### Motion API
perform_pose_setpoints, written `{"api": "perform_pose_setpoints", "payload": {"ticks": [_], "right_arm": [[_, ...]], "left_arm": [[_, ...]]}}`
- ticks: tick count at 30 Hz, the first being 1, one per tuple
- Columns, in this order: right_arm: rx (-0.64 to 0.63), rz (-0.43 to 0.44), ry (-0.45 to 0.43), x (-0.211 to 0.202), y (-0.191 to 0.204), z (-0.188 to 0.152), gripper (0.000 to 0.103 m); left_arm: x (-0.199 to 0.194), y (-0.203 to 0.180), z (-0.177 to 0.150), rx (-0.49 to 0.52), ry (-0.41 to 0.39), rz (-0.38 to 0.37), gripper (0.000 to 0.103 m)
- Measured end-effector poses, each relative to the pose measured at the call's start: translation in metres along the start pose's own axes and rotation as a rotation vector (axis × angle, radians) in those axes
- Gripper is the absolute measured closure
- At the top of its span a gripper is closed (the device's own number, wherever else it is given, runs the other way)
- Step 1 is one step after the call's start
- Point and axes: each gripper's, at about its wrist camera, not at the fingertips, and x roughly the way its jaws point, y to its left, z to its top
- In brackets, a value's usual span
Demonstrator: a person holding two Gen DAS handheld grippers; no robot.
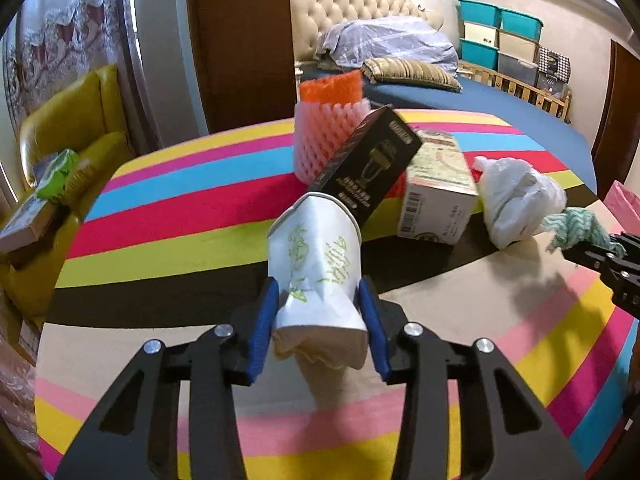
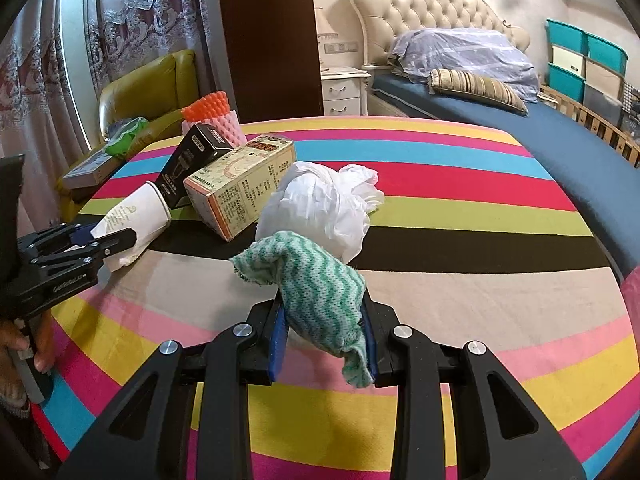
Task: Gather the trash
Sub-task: 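Grasp the green zigzag cloth with the right tool while the left tool grasps the paper cup, then carry the paper cup and green cloth to the pink wastebasket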
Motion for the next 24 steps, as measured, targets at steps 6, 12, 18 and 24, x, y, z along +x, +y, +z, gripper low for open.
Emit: {"api": "perform_pose_setpoints", "payload": {"ticks": [6, 12, 18, 24], "right_arm": [[0.002, -0.010, -0.005, 0.000, 0.002, 0.000, 0.073], [0.020, 0.000, -0.016, -0.003, 0.000, 0.001, 0.073], [0.056, -0.013, -0.039, -0.017, -0.015, -0.006, 0.073], [0.118, -0.052, -0.066, -0.038, -0.053, -0.017, 0.073]], "left_arm": [[-0.022, -0.015, -0.010, -0.003, -0.058, -0.008, 0.063], [-0.039, -0.033, -0.020, -0.025, -0.075, -0.045, 0.063], [-0.043, -0.063, -0.023, 0.006, -0.068, -0.088, 0.063], [-0.046, -0.096, -0.020, 0.039, -0.075, -0.141, 0.063]]}}
